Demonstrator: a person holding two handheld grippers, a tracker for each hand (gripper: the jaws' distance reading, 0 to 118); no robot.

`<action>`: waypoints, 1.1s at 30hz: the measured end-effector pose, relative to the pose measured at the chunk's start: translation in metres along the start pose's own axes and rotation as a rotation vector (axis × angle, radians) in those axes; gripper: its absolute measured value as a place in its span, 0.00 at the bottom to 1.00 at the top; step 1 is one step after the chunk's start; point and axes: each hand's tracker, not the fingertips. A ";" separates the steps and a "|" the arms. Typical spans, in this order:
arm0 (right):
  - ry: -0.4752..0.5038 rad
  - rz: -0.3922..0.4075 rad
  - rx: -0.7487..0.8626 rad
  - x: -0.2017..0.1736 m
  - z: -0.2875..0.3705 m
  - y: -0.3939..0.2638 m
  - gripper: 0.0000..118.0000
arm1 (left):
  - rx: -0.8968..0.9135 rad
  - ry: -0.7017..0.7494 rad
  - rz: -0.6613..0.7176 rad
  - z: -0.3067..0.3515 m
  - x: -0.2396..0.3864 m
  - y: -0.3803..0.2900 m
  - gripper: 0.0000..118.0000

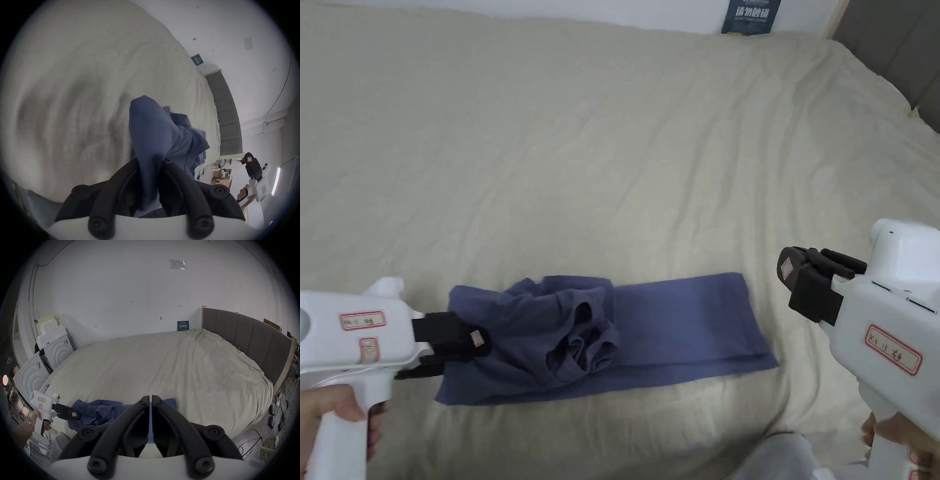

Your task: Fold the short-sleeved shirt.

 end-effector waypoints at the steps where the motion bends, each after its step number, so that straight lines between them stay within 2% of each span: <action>1: 0.003 -0.003 0.006 0.001 0.000 0.001 0.06 | 0.020 0.043 -0.004 0.011 0.003 0.000 0.14; 6: 0.031 -0.013 0.020 0.000 0.001 0.004 0.06 | 0.133 0.210 0.061 0.076 -0.013 0.018 0.14; 9: 0.041 -0.001 0.026 -0.003 0.001 0.005 0.06 | 0.205 0.413 -0.063 0.109 0.012 0.017 0.14; 11: 0.045 0.003 0.032 -0.005 0.002 0.004 0.06 | 0.235 0.466 -0.114 0.121 0.029 0.015 0.14; 14: 0.068 0.000 0.039 -0.007 0.002 0.005 0.06 | 0.250 0.449 -0.163 0.120 0.053 0.010 0.14; 18: 0.077 -0.011 0.058 -0.007 0.006 0.006 0.06 | 0.228 0.456 -0.296 0.098 0.103 -0.008 0.14; 24: 0.080 -0.027 0.082 0.002 0.018 0.004 0.06 | 0.161 0.343 -0.446 0.050 0.168 -0.035 0.14; 33: 0.039 -0.083 0.097 0.024 0.033 -0.002 0.06 | 0.015 0.417 -0.647 -0.062 0.215 -0.051 0.14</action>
